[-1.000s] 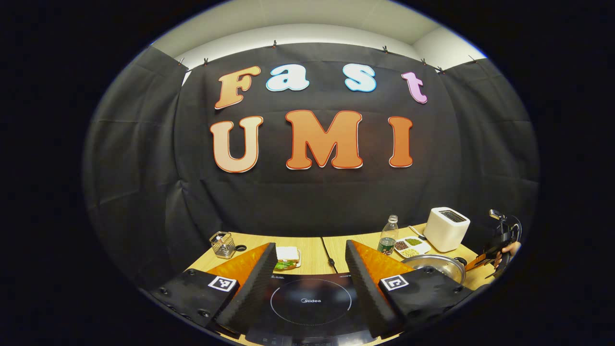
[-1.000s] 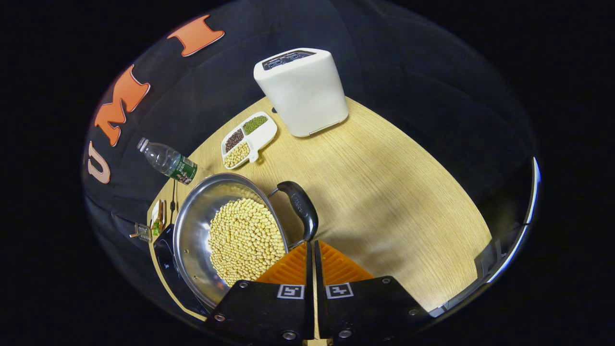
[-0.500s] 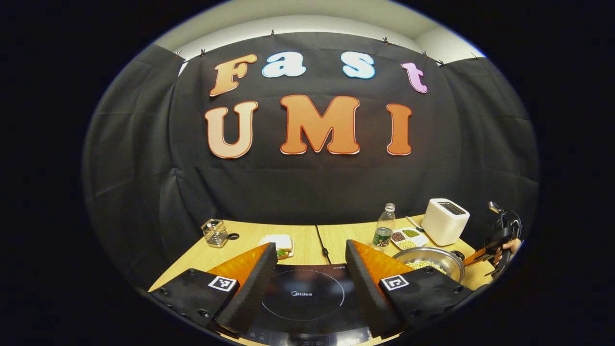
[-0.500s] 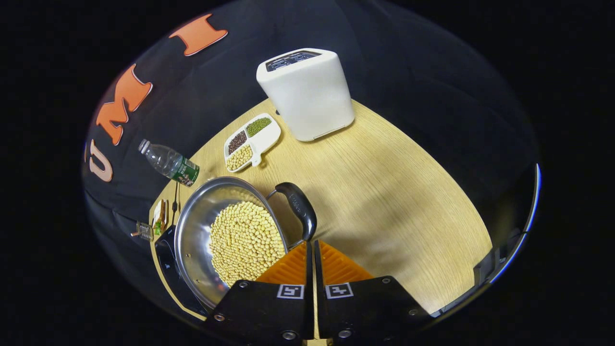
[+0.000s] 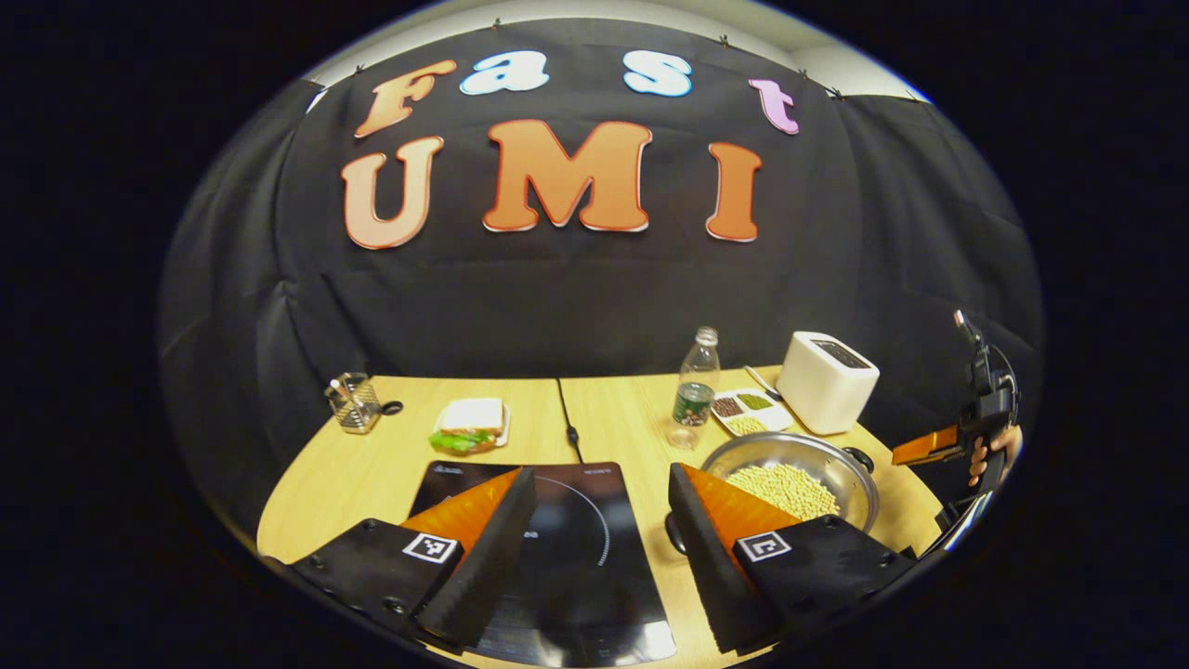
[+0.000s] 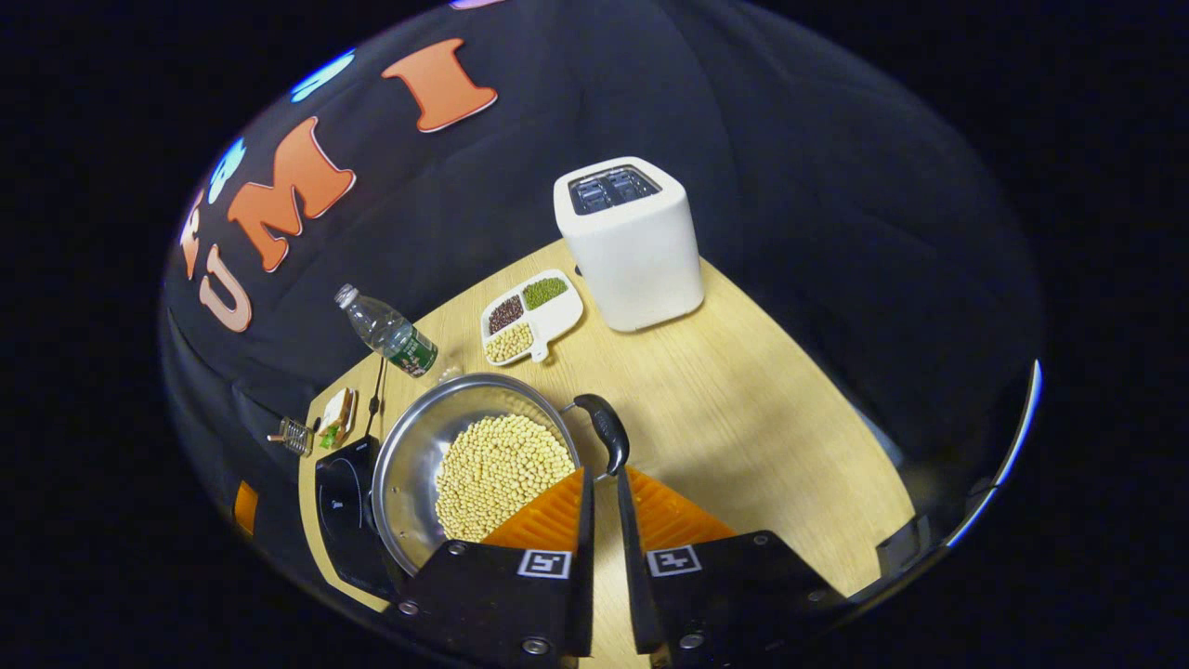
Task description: First push the handle of the pot to place it horizontally, then grasp the pot with both hands and set it on the induction cooktop.
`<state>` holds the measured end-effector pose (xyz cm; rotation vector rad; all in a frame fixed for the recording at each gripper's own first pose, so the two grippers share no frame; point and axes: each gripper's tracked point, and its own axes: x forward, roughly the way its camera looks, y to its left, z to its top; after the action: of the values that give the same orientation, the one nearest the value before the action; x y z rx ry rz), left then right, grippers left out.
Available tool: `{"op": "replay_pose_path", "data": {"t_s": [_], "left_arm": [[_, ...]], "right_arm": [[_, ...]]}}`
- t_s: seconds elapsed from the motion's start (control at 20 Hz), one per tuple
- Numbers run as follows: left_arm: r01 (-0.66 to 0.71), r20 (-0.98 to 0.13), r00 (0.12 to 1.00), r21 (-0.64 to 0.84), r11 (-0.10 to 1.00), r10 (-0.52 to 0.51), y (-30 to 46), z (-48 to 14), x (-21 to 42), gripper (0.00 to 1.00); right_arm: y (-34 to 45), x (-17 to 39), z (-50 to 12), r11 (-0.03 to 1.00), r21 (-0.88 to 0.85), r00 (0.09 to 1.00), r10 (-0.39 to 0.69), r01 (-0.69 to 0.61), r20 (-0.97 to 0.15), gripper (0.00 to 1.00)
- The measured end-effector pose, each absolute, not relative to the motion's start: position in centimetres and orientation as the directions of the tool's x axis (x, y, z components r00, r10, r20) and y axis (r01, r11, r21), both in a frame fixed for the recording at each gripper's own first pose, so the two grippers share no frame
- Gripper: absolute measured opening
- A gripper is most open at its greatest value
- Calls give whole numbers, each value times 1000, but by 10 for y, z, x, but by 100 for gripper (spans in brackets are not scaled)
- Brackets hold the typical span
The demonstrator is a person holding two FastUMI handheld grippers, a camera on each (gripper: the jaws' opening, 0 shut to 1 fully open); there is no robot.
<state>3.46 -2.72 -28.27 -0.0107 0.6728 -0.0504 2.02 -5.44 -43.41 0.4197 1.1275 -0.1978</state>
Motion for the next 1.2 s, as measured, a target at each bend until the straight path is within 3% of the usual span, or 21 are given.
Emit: {"op": "replay_pose_path", "data": {"t_s": [0.2,0.3,0.35,0.4,0.55,0.6,0.65,0.8,1.2], "left_arm": [[132,-729,664,-101,986,-164,-77,-333,24,96],[143,-761,621,-126,982,-188,-93,-350,24,91],[142,-778,600,-130,981,-189,-100,-361,22,94],[140,-790,582,-138,980,-194,-106,-371,22,93],[138,-827,528,-142,980,-194,-119,-399,20,94],[138,-834,520,-130,982,-183,-120,-408,23,94],[132,-841,516,-111,985,-164,-119,-417,26,94],[98,-869,477,-97,990,-132,-118,-443,26,94],[33,-886,449,-112,993,-115,-129,-468,38,94]], "right_arm": [[-45,19,-429,941,203,426,73,269,-902,44],[-37,20,-432,952,198,422,84,233,-903,51],[-37,20,-433,956,194,423,86,219,-902,43],[-37,23,-435,959,192,426,86,211,-901,56],[-39,27,-437,968,164,432,68,188,-899,62],[-39,29,-441,973,147,434,57,176,-899,55],[-39,29,-443,978,132,434,49,164,-900,66],[-41,34,-451,986,94,437,26,137,-899,74],[-48,38,-479,993,1,409,-47,115,-911,76]]}}
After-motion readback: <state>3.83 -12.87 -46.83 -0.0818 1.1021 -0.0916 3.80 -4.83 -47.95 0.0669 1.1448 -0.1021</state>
